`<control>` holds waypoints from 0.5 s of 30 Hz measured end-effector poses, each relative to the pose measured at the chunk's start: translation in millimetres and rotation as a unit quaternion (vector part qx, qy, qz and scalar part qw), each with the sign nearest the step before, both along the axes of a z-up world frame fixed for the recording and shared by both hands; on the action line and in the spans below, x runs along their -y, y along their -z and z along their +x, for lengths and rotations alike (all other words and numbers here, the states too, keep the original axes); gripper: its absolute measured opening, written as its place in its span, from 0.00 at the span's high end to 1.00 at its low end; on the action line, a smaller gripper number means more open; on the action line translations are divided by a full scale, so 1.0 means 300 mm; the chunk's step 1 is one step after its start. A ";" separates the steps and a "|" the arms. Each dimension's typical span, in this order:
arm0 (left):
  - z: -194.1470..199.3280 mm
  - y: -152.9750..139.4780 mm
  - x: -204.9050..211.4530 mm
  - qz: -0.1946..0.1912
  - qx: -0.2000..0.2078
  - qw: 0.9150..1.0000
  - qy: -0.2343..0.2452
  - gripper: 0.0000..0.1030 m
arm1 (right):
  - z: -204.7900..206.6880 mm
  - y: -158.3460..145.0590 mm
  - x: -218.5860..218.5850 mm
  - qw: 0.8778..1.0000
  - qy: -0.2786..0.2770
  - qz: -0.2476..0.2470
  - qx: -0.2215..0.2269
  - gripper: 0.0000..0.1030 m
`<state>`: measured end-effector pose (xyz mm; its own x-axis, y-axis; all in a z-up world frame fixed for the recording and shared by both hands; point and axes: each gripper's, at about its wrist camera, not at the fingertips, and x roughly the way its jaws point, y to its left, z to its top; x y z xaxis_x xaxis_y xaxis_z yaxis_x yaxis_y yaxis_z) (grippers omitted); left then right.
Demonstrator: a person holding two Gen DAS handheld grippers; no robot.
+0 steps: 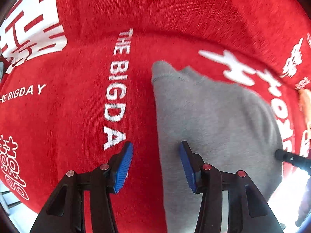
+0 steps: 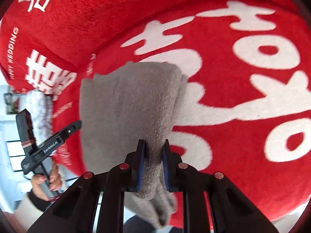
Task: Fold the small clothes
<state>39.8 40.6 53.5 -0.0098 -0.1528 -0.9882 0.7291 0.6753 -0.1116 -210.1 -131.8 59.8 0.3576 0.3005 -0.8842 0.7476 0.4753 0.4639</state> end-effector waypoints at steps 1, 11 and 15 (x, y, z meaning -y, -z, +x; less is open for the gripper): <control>-0.003 0.006 -0.003 -0.002 0.002 1.000 0.000 0.51 | 0.001 0.011 -0.002 0.999 -0.009 -0.027 -0.020 0.85; -0.049 -0.055 -0.038 0.031 0.030 0.999 0.018 0.50 | -0.013 -0.025 -0.033 0.991 -0.030 -0.100 -0.082 0.85; -0.088 -0.092 -0.085 0.034 0.027 0.999 0.015 0.50 | -0.020 -0.116 -0.088 0.992 -0.028 -0.110 -0.047 0.85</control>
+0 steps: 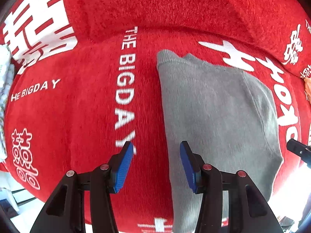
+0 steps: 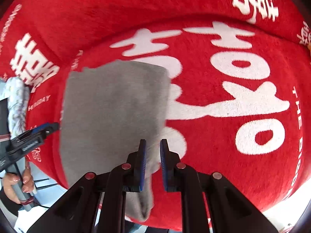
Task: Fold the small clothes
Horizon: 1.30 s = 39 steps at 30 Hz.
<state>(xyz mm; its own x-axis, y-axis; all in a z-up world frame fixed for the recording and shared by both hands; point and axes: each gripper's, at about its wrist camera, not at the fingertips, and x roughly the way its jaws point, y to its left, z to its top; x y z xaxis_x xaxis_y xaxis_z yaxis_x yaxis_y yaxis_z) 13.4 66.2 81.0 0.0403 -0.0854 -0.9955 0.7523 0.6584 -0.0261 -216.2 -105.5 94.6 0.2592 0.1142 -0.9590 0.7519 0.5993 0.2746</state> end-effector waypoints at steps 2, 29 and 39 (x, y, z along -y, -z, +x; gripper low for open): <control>-0.033 0.008 -0.020 0.012 -0.006 1.000 0.003 0.50 | 0.007 -0.020 -0.035 1.000 -0.011 0.002 0.011 0.85; -0.100 0.003 -0.076 0.048 -0.022 0.999 -0.005 0.50 | -0.024 0.032 -0.111 0.996 -0.010 0.059 -0.069 0.85; -0.155 -0.059 -0.119 0.061 -0.039 0.997 0.010 0.50 | -0.019 -0.015 -0.167 0.995 -0.013 0.072 -0.070 0.83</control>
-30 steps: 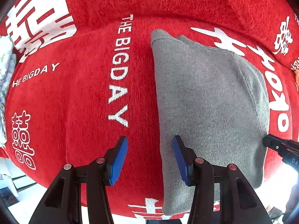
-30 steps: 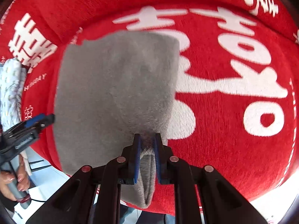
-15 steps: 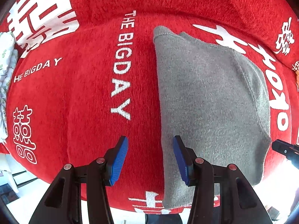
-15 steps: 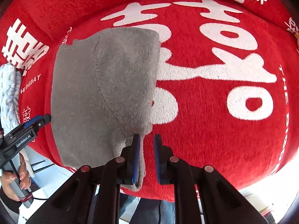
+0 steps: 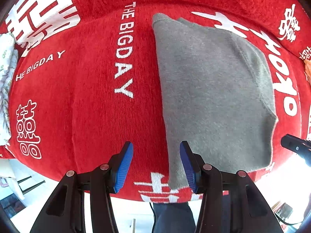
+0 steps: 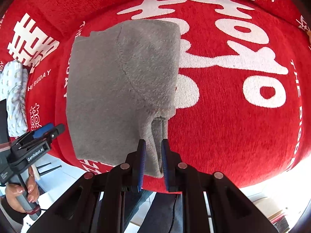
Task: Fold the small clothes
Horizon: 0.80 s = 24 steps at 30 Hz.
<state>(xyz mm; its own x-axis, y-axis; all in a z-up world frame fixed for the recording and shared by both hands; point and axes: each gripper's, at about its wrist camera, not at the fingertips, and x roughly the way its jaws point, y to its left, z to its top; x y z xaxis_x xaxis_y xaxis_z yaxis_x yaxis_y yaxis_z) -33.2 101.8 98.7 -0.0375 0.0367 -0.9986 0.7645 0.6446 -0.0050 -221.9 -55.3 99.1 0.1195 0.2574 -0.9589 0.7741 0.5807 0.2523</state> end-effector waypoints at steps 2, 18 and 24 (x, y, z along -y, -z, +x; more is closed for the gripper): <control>-0.004 -0.027 -0.001 -0.003 -0.001 1.000 0.000 0.50 | 0.004 -0.018 -0.001 1.000 0.003 -0.001 0.000 0.83; -0.009 -0.243 0.012 -0.013 0.037 0.999 0.018 0.21 | 0.087 -0.193 -0.026 0.998 -0.006 -0.061 -0.031 0.30; 0.002 -0.277 0.022 -0.022 0.034 0.999 0.002 0.00 | 0.134 -0.265 -0.030 0.995 -0.018 -0.099 -0.030 0.09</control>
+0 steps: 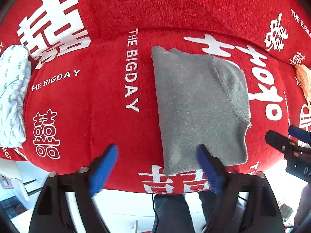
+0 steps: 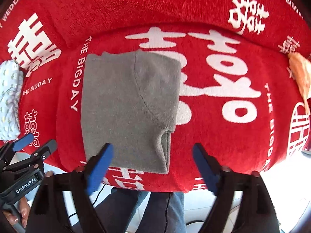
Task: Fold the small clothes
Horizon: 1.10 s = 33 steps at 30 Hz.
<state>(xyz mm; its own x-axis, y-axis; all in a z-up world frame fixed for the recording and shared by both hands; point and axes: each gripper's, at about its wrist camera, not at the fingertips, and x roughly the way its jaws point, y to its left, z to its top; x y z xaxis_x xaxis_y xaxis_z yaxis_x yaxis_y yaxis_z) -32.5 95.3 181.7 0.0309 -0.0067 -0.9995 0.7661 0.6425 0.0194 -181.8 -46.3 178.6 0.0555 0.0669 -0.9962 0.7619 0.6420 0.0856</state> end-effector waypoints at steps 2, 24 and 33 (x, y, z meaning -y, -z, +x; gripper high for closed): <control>0.000 -0.014 0.005 -0.006 0.013 1.000 0.000 0.00 | 0.012 -0.010 -0.001 1.000 -0.003 -0.010 -0.004 0.09; 0.010 -0.045 0.019 -0.005 0.012 1.000 -0.017 0.00 | 0.028 -0.057 0.005 0.999 0.006 -0.033 -0.007 0.00; 0.012 -0.051 0.017 -0.004 0.013 1.000 -0.020 0.00 | 0.025 -0.062 0.000 0.999 0.007 -0.032 -0.005 0.00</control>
